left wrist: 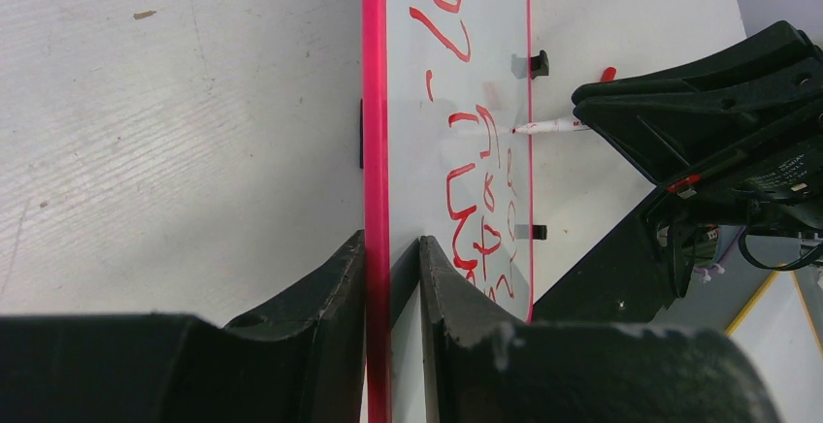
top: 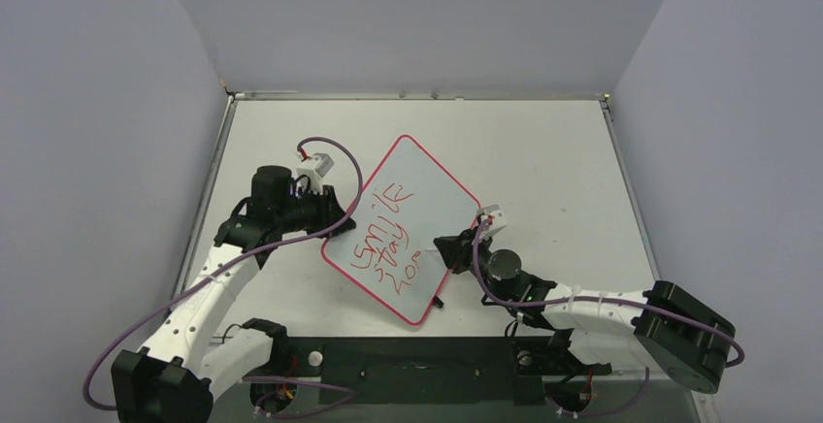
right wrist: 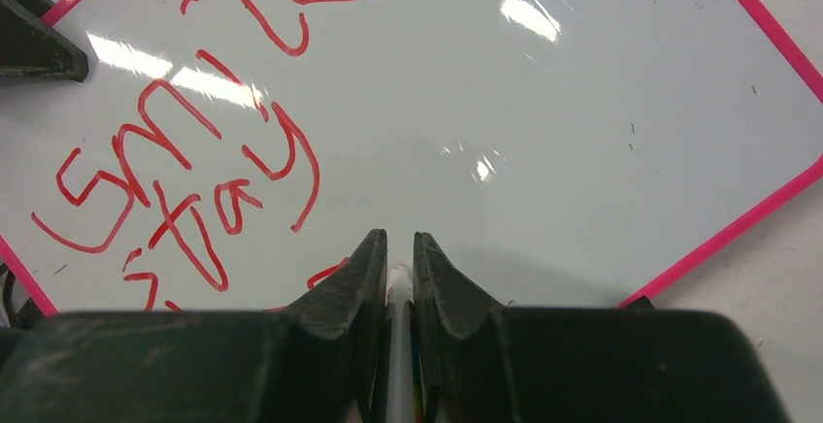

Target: Write a sentence on the whiteboard

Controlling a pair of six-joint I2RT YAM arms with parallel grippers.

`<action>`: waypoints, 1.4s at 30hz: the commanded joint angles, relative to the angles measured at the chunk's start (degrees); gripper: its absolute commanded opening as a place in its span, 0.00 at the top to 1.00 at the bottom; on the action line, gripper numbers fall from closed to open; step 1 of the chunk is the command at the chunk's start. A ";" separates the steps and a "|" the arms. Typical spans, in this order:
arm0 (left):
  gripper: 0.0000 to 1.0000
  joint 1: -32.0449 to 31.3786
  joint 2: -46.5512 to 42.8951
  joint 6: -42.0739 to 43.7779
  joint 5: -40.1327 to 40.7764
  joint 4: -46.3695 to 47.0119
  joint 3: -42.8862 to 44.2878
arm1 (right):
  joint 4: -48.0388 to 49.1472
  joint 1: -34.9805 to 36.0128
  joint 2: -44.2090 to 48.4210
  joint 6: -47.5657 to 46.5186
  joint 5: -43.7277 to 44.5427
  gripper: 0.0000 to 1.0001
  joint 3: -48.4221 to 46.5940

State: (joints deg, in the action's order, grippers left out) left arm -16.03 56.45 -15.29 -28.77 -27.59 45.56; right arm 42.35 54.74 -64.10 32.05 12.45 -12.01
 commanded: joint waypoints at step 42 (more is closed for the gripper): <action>1.00 0.10 -1.51 2.66 0.83 2.37 -0.30 | 0.98 -1.00 -3.66 2.60 -4.55 1.00 -1.75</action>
State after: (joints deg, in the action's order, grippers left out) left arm -16.03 56.03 -15.27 -28.77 -27.33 45.23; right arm 43.94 52.69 -68.14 33.19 9.56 -15.42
